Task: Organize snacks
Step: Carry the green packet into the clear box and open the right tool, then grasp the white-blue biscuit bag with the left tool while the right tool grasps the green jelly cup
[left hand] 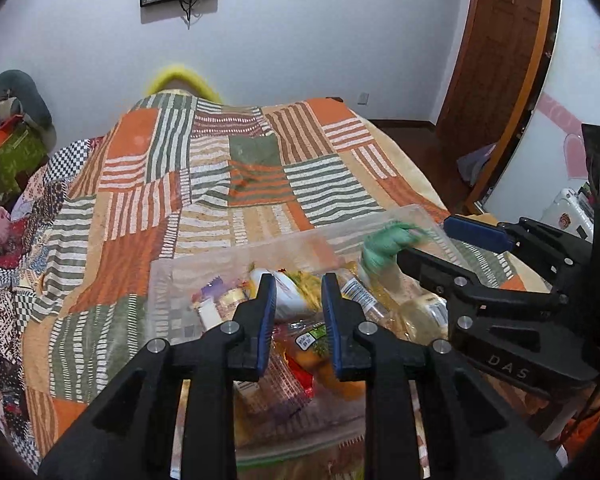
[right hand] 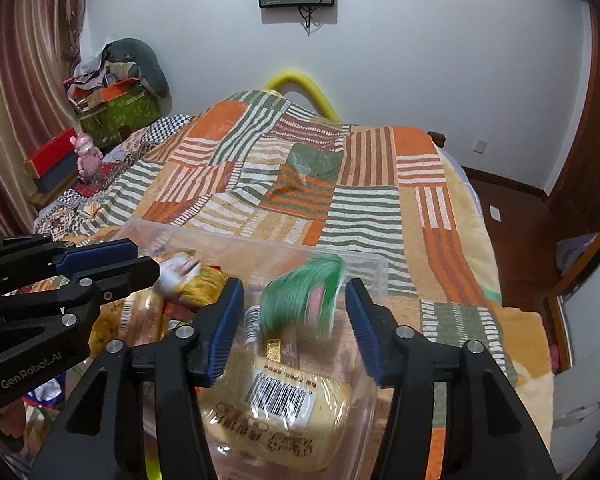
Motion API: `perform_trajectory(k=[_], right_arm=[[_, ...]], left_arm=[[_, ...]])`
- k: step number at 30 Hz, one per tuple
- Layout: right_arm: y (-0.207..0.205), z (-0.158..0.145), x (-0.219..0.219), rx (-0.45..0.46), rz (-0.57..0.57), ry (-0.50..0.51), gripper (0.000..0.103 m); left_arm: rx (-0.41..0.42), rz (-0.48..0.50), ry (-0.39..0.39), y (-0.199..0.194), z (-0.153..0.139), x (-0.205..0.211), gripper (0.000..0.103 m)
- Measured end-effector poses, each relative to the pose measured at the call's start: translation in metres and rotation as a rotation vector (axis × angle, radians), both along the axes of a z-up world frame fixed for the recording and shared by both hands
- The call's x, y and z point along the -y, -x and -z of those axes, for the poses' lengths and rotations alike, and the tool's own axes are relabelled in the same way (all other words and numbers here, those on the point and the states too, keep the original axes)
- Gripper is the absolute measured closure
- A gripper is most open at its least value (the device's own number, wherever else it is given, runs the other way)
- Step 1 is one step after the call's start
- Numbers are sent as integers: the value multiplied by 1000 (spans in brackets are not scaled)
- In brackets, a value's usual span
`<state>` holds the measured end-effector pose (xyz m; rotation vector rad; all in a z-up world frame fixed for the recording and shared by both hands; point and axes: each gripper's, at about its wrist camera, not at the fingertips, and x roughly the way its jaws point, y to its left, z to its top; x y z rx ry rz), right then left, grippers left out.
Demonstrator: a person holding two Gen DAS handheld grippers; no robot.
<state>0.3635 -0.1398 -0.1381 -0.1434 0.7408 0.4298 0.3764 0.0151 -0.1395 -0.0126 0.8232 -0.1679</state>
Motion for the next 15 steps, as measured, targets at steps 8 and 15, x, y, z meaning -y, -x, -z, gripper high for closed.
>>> perform_trajectory(k=[8, 15], right_arm=[[25, -26, 8, 42, -13, -33, 41], [58, -43, 16, 58, -20, -89, 38]], left_arm=[[58, -35, -9, 34, -32, -14, 60], [102, -103, -19, 73, -53, -33, 39]])
